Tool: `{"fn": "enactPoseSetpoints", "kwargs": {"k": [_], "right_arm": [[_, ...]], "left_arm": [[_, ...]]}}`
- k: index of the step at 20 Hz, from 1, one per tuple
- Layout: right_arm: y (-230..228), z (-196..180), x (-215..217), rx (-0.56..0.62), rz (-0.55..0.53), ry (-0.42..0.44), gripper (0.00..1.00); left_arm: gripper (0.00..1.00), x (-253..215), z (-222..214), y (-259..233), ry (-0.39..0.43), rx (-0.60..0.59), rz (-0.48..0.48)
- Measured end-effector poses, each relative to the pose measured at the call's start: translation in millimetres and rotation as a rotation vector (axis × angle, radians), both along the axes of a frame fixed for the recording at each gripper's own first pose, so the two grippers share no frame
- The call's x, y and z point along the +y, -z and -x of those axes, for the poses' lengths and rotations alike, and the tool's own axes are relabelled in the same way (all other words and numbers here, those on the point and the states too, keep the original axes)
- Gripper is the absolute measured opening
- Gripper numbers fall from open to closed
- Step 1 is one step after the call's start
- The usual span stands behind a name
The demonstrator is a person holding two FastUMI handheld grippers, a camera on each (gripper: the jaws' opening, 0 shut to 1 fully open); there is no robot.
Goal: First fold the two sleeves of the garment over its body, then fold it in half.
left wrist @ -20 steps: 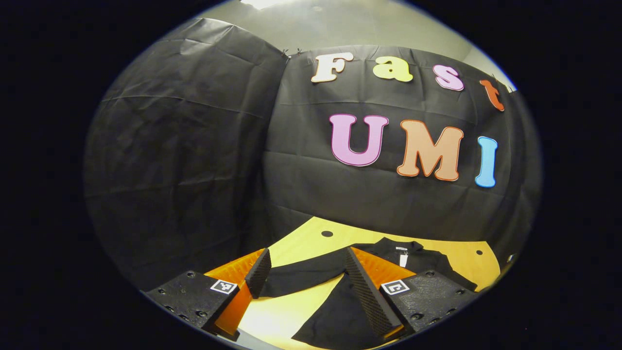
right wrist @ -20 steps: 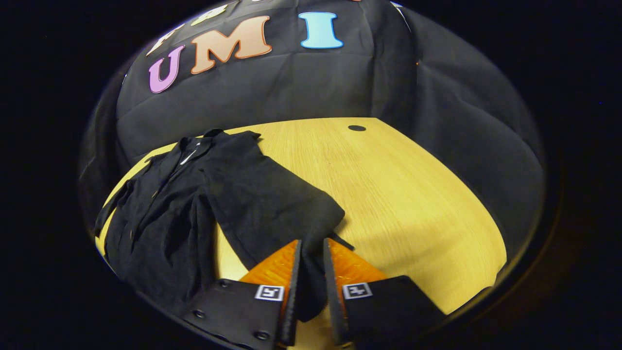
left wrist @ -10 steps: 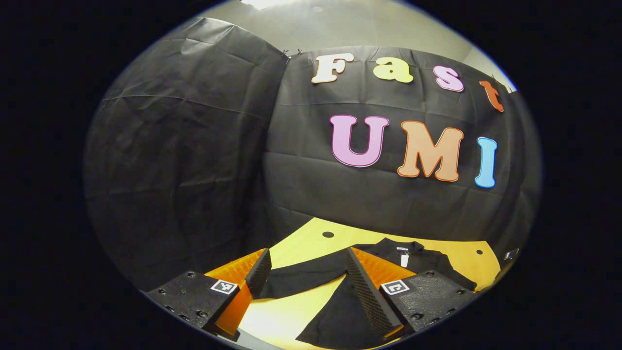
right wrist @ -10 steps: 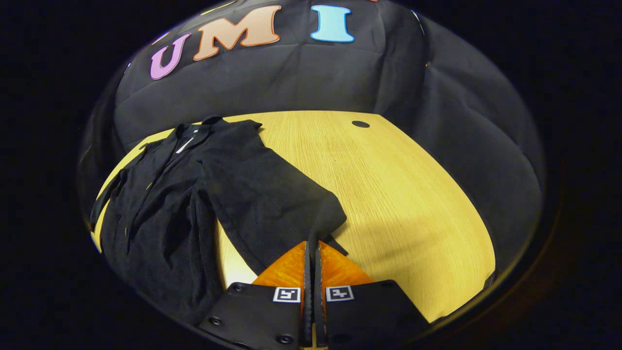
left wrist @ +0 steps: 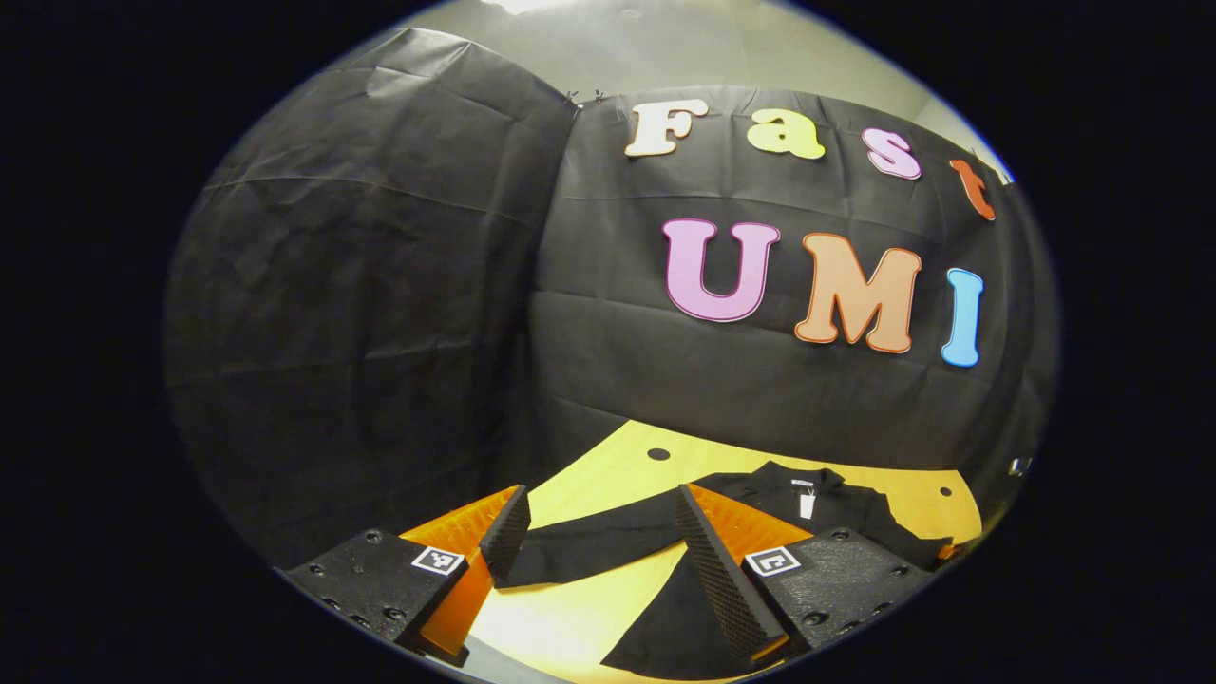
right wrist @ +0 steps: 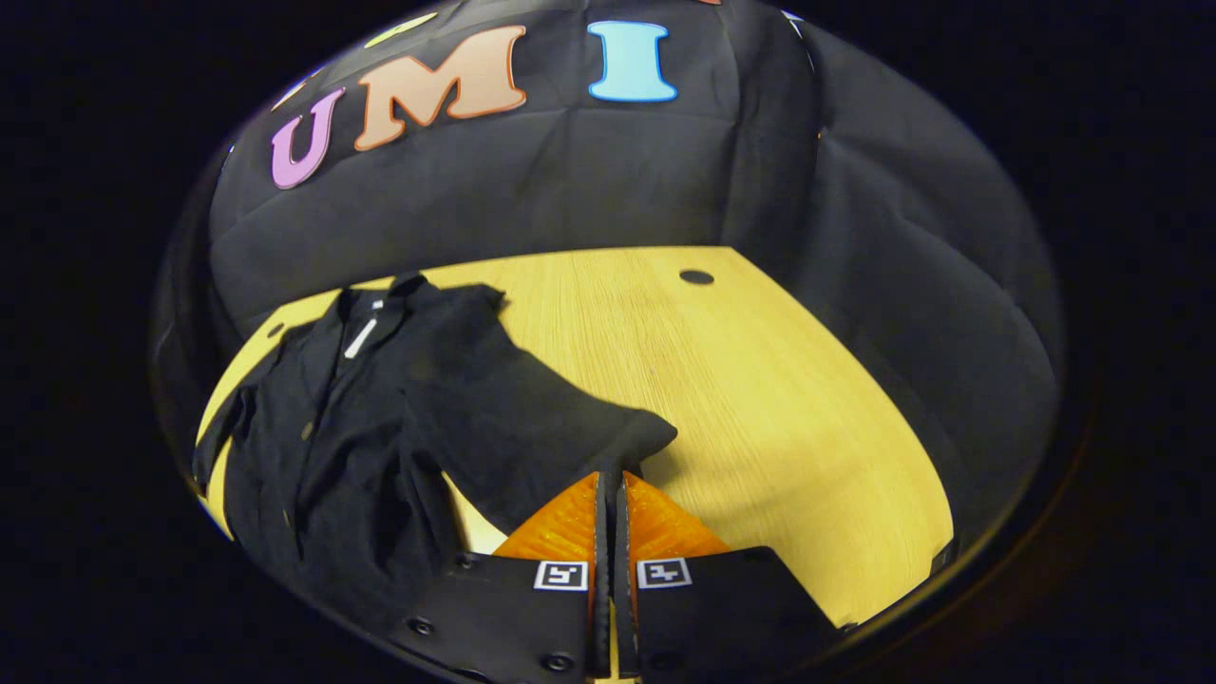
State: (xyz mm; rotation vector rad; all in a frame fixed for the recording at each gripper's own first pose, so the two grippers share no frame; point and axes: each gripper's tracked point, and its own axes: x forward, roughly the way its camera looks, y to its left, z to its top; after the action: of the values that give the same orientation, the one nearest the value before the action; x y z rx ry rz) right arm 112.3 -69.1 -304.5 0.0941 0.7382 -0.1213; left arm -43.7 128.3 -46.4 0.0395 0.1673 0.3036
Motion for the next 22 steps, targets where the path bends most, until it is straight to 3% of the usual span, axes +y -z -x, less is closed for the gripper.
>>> {"fn": "enactPoseSetpoints", "kwargs": {"k": [4,13,17,22], "right_arm": [[-70.8,-41.0,28.6,-0.124,0.037,-0.055,0.05],[-181.5,-134.4,176.5,-0.339,0.012,-0.249,0.05],[-202.7,-157.3,266.5,-0.364,-0.001,-0.387,0.04],[-190.3,-172.3,377.8,-0.359,0.052,-0.577,0.04]], "left_arm": [[0.89,11.2,-1.5,-3.4,-0.008,-0.005,0.024],[0.89,40.2,-5.9,-7.2,-0.037,-0.009,0.049],[0.89,52.3,-2.7,-9.9,-0.053,-0.005,0.035],[0.89,76.5,11.6,-10.0,-0.108,0.001,0.039]]}}
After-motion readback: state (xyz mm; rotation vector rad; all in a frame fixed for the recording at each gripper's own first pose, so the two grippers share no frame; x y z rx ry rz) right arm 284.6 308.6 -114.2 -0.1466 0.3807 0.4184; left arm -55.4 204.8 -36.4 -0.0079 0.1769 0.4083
